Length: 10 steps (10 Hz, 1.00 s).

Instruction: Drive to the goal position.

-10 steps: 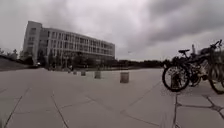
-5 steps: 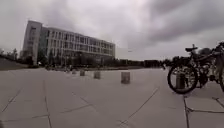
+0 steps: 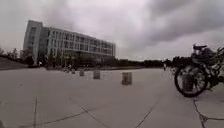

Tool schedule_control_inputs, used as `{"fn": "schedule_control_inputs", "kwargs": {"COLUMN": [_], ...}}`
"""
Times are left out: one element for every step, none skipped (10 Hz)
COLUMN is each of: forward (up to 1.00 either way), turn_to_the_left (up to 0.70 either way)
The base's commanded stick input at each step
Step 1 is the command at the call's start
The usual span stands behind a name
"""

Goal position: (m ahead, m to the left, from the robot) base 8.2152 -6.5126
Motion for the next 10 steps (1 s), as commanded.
{"fn": "schedule_control_inputs", "kwargs": {"forward": [0.50,0.50,0.50,0.50,0.50,0.50,0.50,0.50,0.50,0.50], "turn_to_the_left": [0.00,0.00,0.00,0.00,0.00,0.00,0.00,0.00,0.00,0.00]}}
